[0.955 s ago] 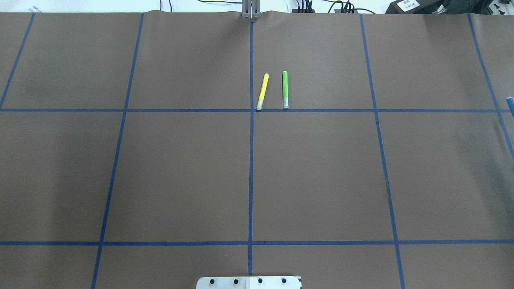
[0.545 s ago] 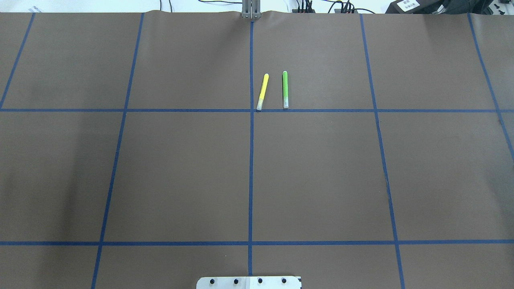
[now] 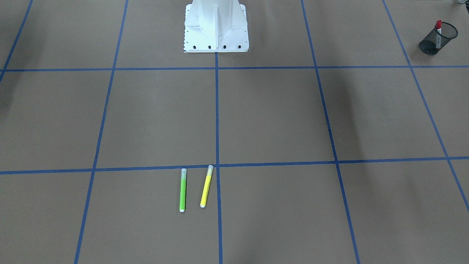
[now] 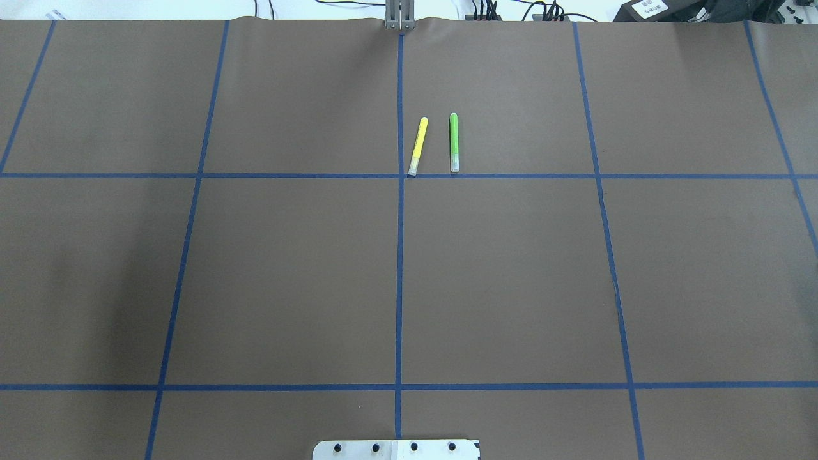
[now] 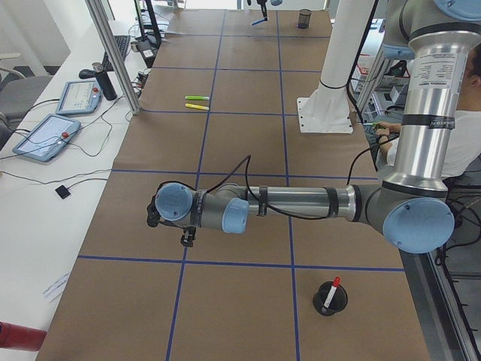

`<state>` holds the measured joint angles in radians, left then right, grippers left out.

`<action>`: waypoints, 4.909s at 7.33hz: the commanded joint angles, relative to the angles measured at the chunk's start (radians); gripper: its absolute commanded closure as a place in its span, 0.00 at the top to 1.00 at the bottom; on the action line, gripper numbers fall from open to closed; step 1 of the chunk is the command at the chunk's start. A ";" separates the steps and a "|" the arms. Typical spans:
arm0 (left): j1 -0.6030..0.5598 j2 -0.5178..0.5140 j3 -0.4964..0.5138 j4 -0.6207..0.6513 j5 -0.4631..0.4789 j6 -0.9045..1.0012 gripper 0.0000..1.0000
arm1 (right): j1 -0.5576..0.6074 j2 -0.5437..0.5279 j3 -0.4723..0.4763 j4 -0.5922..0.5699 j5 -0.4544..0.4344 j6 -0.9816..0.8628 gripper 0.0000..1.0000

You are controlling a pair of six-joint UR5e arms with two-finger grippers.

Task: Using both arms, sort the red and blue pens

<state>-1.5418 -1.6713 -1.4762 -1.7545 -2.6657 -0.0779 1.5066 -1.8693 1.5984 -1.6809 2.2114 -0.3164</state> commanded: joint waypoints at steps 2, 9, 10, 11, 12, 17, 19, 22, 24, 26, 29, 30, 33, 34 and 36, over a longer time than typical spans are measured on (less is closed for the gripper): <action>0.051 -0.060 0.013 -0.005 0.019 -0.036 1.00 | 0.093 0.039 0.162 -0.522 -0.192 -0.304 0.00; 0.094 -0.091 0.005 -0.074 0.087 -0.077 1.00 | 0.181 -0.115 0.155 -0.896 -0.378 -0.452 0.00; 0.094 -0.091 0.002 -0.076 0.090 -0.077 1.00 | 0.181 -0.117 0.129 -0.896 -0.389 -0.455 0.00; 0.094 -0.091 0.000 -0.076 0.090 -0.076 1.00 | 0.181 -0.108 0.077 -0.886 -0.381 -0.466 0.00; 0.094 -0.093 -0.018 -0.074 0.096 -0.079 1.00 | 0.181 -0.106 0.025 -0.814 -0.374 -0.466 0.00; 0.092 -0.090 -0.056 -0.073 0.125 -0.100 1.00 | 0.179 -0.091 -0.043 -0.796 -0.289 -0.466 0.00; 0.092 -0.088 -0.056 -0.073 0.125 -0.100 1.00 | 0.176 -0.091 -0.066 -0.795 -0.228 -0.466 0.36; 0.091 -0.088 -0.059 -0.073 0.125 -0.102 1.00 | 0.176 -0.050 -0.081 -0.795 -0.208 -0.455 1.00; 0.089 -0.088 -0.055 -0.066 0.127 -0.105 1.00 | 0.178 0.045 -0.074 -0.793 -0.145 -0.460 1.00; 0.092 -0.073 -0.052 -0.066 0.165 -0.103 1.00 | 0.178 0.117 -0.064 -0.623 -0.005 -0.458 1.00; 0.092 -0.012 -0.052 -0.066 0.184 -0.102 1.00 | 0.178 0.127 -0.039 -0.227 0.106 -0.298 1.00; 0.092 0.004 -0.052 -0.068 0.214 -0.099 1.00 | 0.178 0.127 -0.037 -0.047 0.105 -0.170 1.00; 0.091 0.044 -0.053 -0.071 0.268 -0.094 1.00 | 0.176 0.125 -0.077 0.330 0.103 0.102 1.00; 0.091 0.059 -0.059 -0.074 0.267 -0.094 1.00 | 0.170 0.130 -0.075 0.396 0.103 0.173 1.00; 0.089 0.070 -0.079 -0.071 0.267 -0.105 1.00 | 0.091 0.174 -0.071 0.423 0.105 0.285 1.00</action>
<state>-1.4520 -1.6080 -1.5433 -1.8267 -2.3992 -0.1749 1.6429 -1.7216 1.5258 -1.2819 2.3151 -0.1050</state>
